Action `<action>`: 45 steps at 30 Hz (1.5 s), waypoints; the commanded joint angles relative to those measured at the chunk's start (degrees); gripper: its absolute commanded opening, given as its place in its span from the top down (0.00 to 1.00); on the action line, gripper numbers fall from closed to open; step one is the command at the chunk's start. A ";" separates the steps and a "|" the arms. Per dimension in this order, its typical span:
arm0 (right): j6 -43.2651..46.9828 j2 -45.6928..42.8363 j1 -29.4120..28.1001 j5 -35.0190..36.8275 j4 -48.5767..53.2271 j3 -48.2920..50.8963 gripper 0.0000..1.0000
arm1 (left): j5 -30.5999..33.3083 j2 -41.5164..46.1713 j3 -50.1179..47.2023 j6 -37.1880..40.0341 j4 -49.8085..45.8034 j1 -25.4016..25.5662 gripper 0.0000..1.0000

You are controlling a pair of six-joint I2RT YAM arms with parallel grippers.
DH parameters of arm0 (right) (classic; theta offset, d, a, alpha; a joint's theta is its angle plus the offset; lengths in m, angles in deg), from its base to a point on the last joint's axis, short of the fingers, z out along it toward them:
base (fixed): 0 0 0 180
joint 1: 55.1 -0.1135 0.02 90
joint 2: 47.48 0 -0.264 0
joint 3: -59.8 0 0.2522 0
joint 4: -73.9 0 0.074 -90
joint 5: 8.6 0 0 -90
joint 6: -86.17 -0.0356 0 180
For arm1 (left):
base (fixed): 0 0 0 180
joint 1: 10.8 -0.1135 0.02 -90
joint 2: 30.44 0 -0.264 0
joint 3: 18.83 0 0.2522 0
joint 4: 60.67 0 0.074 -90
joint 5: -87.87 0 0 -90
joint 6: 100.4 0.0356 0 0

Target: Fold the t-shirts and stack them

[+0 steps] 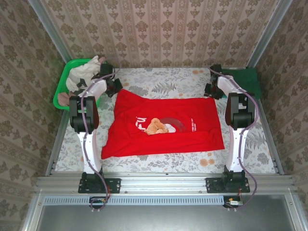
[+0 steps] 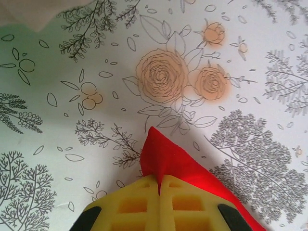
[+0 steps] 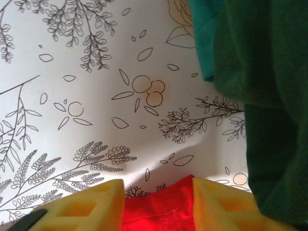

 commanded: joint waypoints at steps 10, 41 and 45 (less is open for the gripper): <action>0.93 -5.83 0.84 0.27 2.94 1.12 1.00 | -2.48 12.43 0.11 3.95 -3.88 0.06 1.00; -1.40 -28.82 3.03 -11.94 -7.49 27.62 1.00 | -5.02 51.00 -37.83 5.81 -5.47 -3.47 1.00; -1.10 -31.53 3.08 -10.48 -7.44 35.67 1.00 | -6.73 57.69 -46.87 4.90 -8.53 -3.23 1.00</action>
